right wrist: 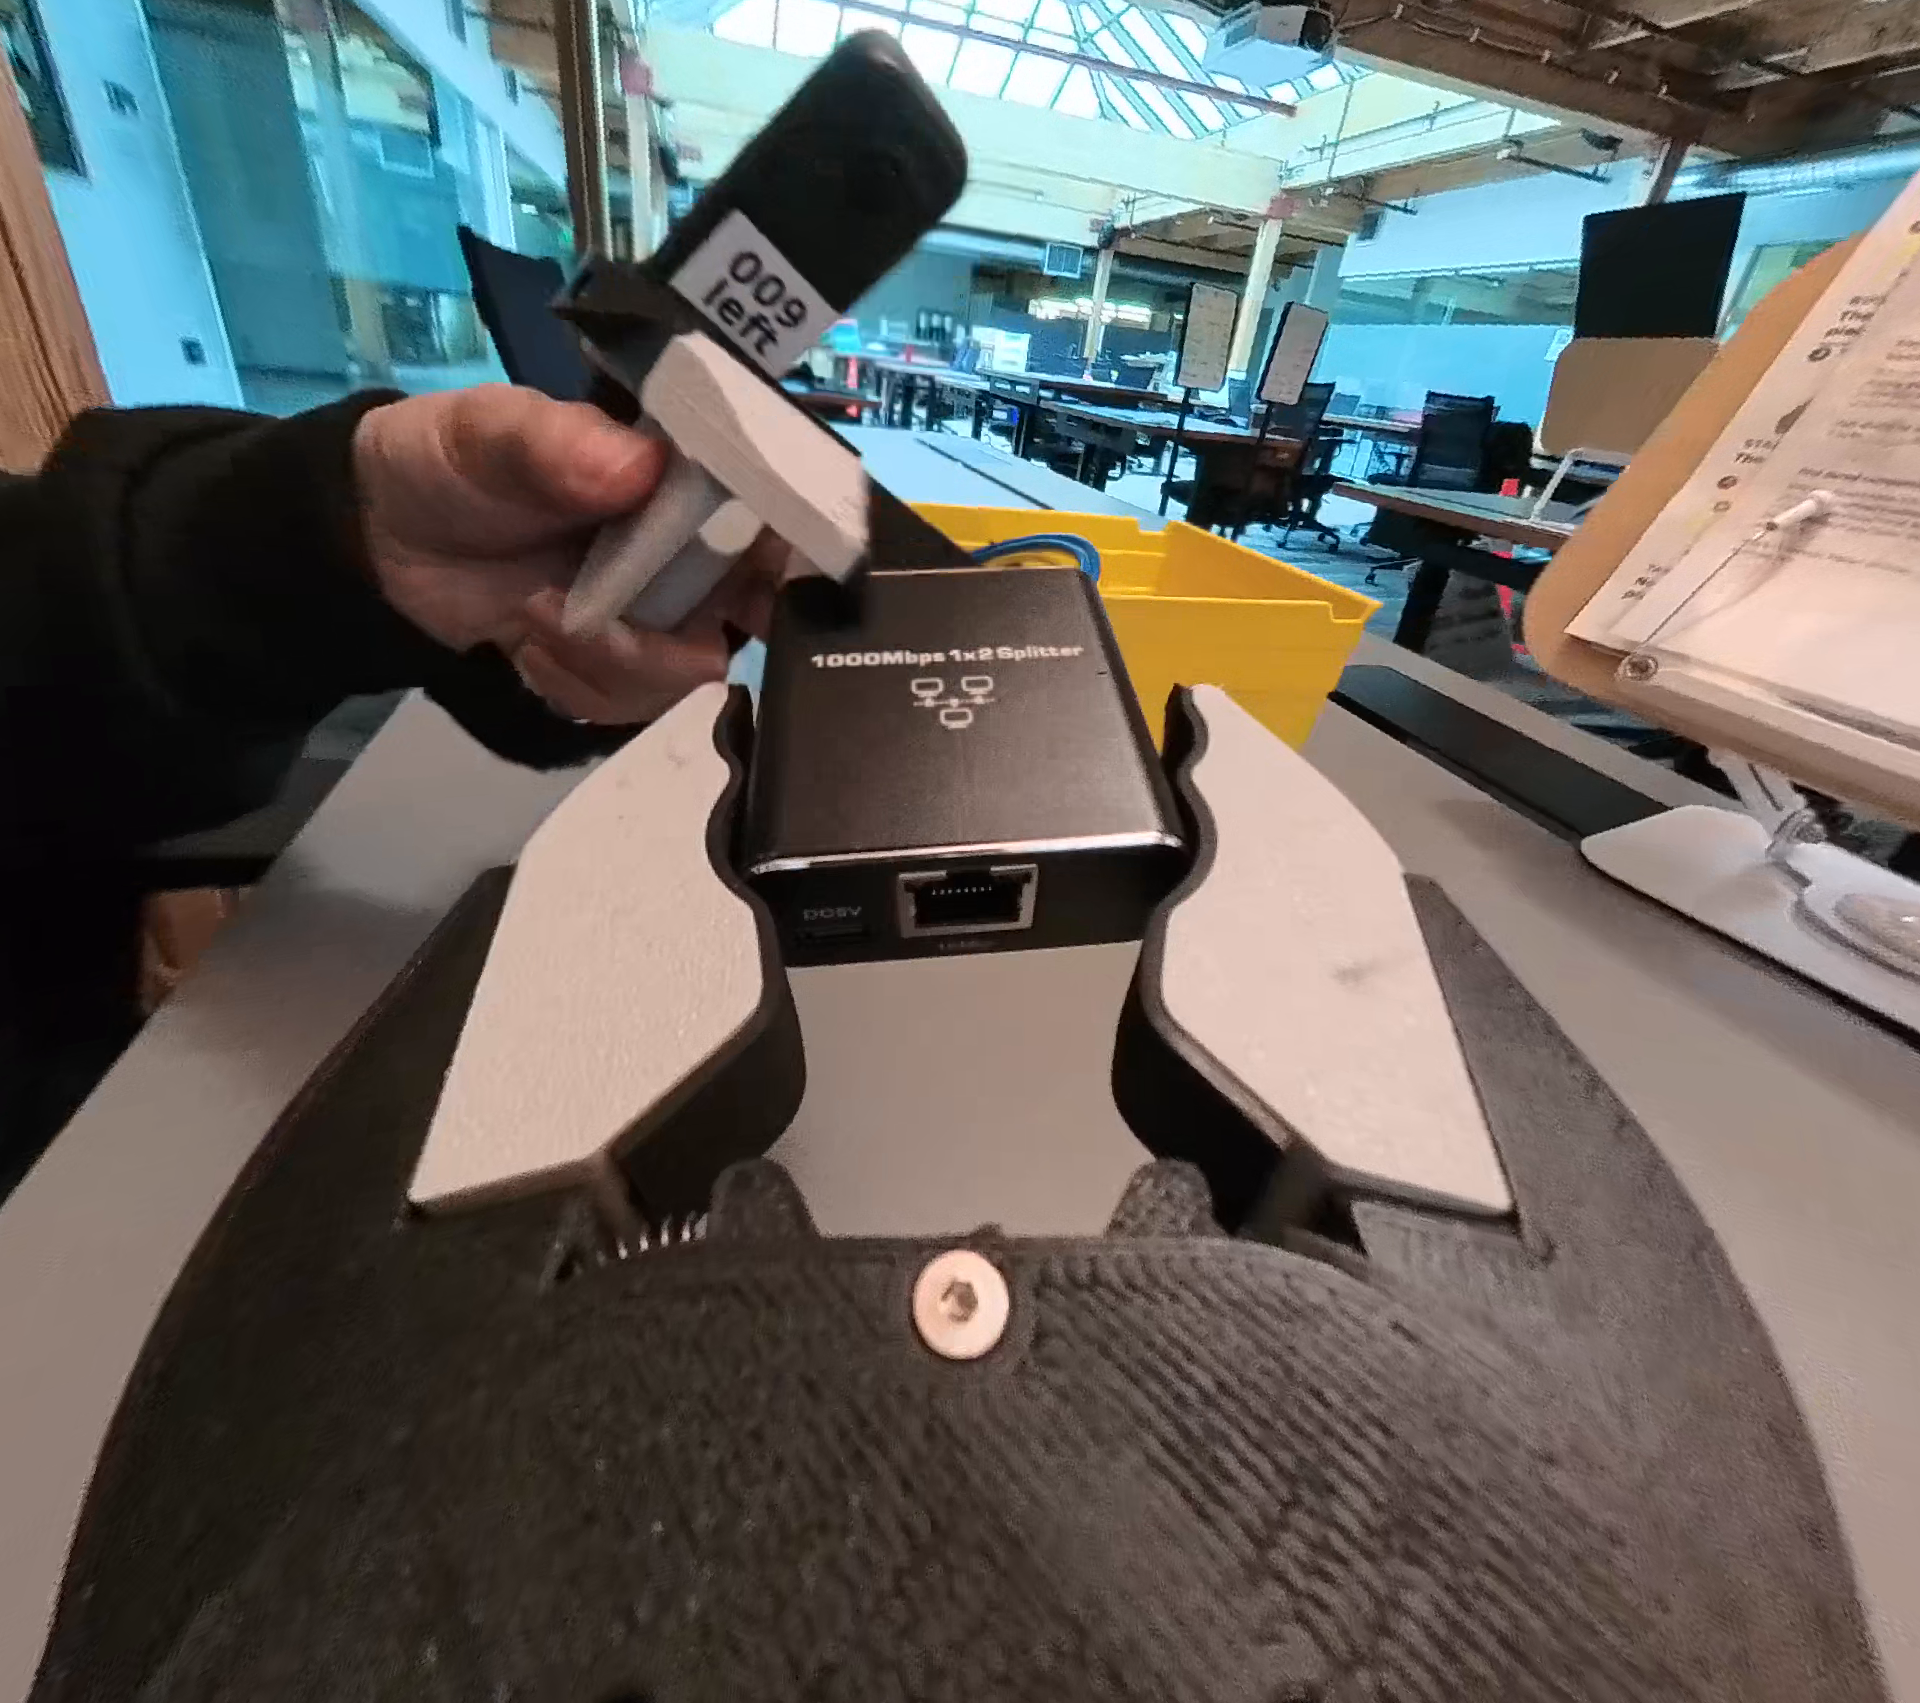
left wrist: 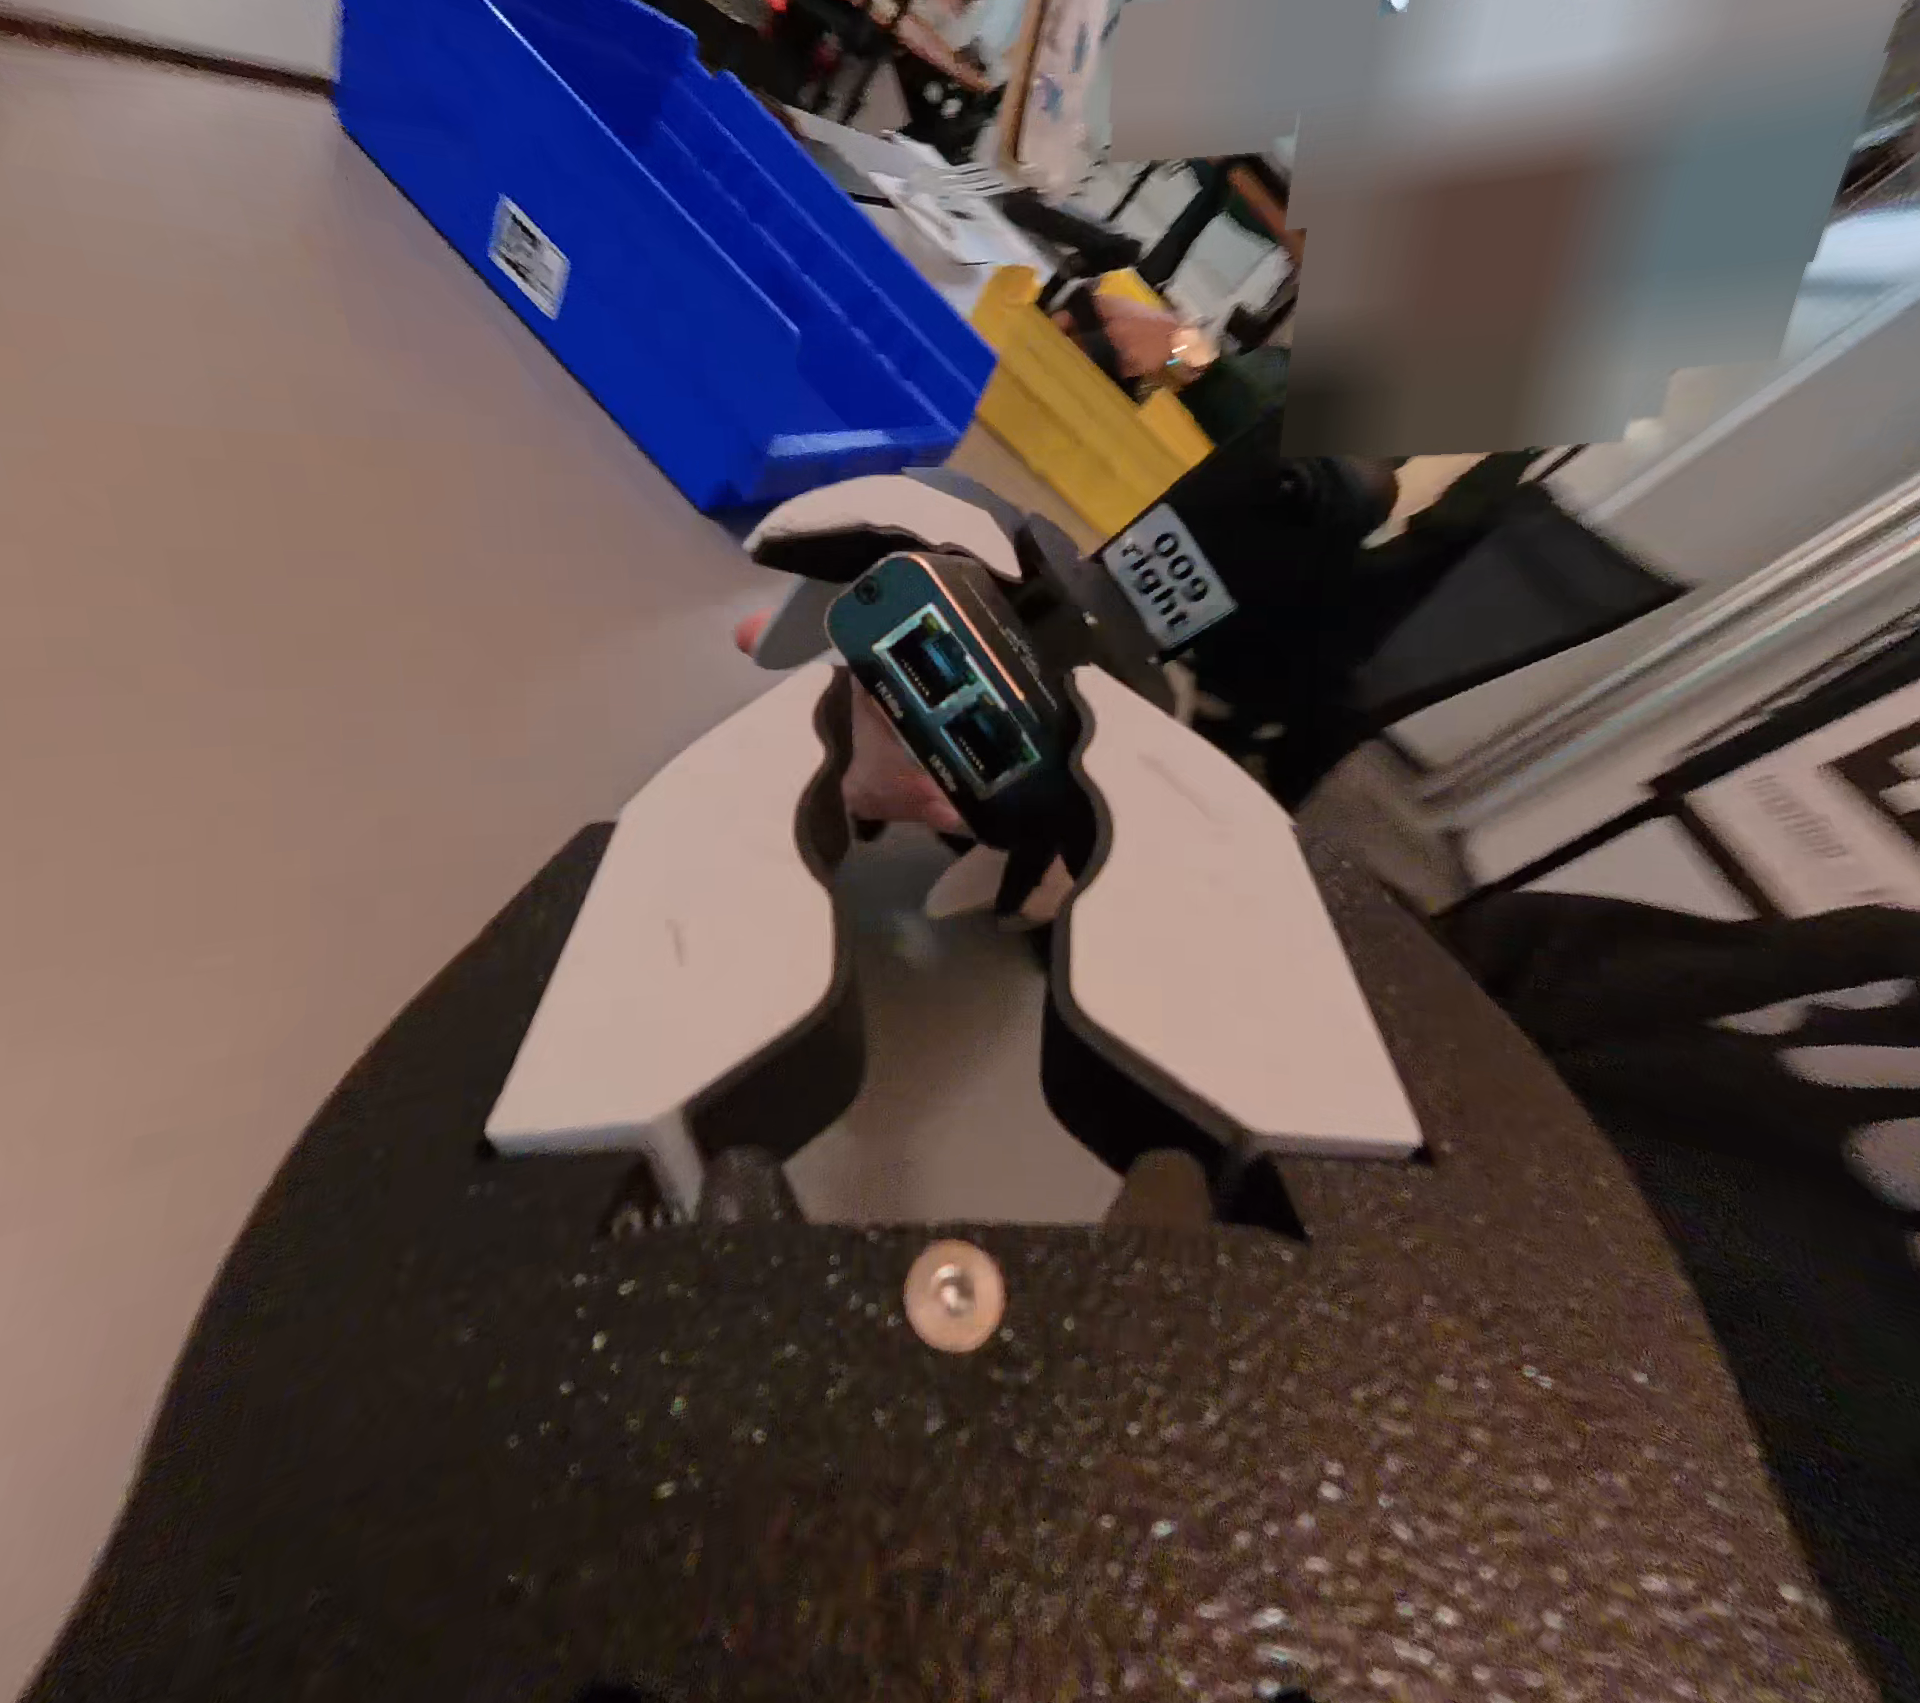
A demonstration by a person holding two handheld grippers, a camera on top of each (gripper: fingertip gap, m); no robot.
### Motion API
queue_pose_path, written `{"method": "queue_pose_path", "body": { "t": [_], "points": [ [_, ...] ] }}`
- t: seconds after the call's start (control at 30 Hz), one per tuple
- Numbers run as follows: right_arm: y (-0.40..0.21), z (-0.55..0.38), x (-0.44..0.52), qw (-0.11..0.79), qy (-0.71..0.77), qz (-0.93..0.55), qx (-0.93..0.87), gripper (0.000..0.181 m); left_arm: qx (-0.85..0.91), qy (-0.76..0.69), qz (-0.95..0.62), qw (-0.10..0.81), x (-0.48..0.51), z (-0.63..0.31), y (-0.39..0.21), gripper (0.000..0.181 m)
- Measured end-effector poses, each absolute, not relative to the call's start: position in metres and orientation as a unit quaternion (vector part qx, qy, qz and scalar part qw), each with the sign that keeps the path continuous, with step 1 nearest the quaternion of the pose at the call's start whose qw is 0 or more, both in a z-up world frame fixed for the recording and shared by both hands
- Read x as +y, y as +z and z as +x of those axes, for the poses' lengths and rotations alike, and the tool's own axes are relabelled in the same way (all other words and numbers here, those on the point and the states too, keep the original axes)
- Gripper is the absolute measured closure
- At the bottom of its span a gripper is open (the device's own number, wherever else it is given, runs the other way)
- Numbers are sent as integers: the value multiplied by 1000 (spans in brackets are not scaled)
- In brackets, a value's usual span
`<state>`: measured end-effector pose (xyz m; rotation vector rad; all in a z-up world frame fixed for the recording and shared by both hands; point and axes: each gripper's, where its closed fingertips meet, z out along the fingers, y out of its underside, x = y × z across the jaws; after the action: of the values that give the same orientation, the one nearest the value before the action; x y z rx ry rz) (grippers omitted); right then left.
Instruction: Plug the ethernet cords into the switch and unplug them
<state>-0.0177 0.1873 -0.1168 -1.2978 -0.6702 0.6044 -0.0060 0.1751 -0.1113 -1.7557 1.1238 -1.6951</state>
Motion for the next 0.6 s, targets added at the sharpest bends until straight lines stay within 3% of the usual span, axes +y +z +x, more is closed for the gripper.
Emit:
{"method": "queue_pose_path", "body": {
  "t": [0.07, 0.2, 0.33, 0.6],
  "points": [
    [-112, -9, 188, 709, 289, -579, -281, 106, 434, -578, -634, 275, 180, -11, -103, 133],
    [-104, 8, 187, 721, 314, -568, -244, 106, 464, -521, -597, 397, 200, -39, -71, 129],
    [-100, 14, 185, 724, 332, -557, -234, 106, 570, -303, -560, 519, 267, -89, -59, 125],
    [-110, 10, 188, 713, 324, -569, -251, 106, 751, 60, -508, 417, 400, -168, -129, 116]
  ]
}}
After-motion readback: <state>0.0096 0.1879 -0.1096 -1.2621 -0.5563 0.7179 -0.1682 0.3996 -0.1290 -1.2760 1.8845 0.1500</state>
